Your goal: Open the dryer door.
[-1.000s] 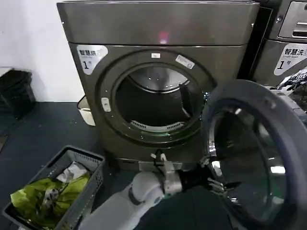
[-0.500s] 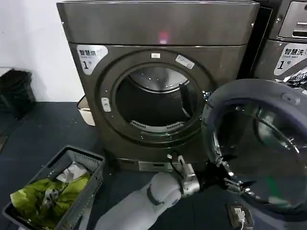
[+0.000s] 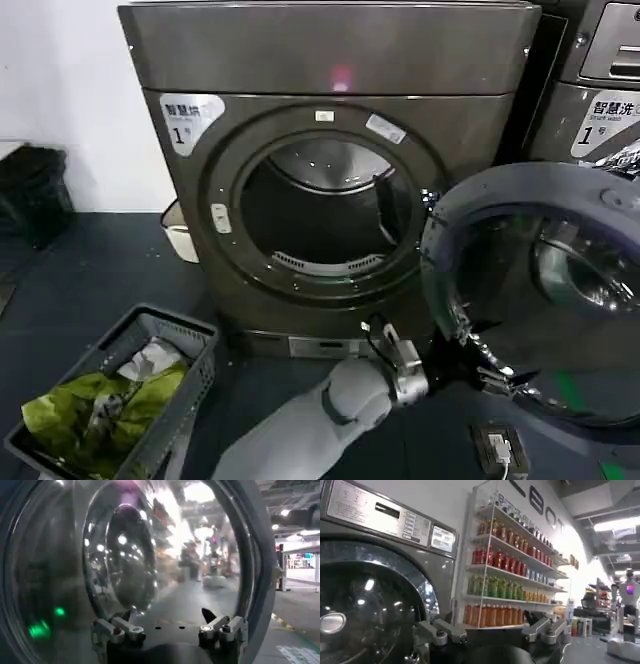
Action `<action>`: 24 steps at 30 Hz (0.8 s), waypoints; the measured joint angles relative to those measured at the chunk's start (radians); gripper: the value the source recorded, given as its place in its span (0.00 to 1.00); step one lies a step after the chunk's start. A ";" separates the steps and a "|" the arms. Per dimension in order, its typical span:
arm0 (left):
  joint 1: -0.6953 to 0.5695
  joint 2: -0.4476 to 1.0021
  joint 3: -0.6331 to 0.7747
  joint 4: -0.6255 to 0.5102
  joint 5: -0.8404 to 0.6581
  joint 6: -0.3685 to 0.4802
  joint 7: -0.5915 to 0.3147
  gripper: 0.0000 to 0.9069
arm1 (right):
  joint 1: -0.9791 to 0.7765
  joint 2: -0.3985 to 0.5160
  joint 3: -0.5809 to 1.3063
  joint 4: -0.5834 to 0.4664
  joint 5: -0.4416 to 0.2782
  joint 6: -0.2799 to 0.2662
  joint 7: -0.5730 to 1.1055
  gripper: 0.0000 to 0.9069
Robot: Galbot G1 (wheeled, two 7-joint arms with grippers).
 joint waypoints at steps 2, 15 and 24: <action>-0.003 -0.005 0.002 0.008 0.008 -0.007 -0.008 1.00 | -0.002 0.000 0.003 0.002 0.002 0.000 0.000 1.00; -0.033 -0.028 0.009 0.034 0.007 -0.028 -0.049 1.00 | -0.012 -0.002 0.018 0.008 0.027 0.000 0.015 1.00; -0.037 -0.054 0.010 0.076 0.040 -0.073 -0.064 1.00 | -0.009 -0.004 0.016 0.007 0.034 0.001 0.019 1.00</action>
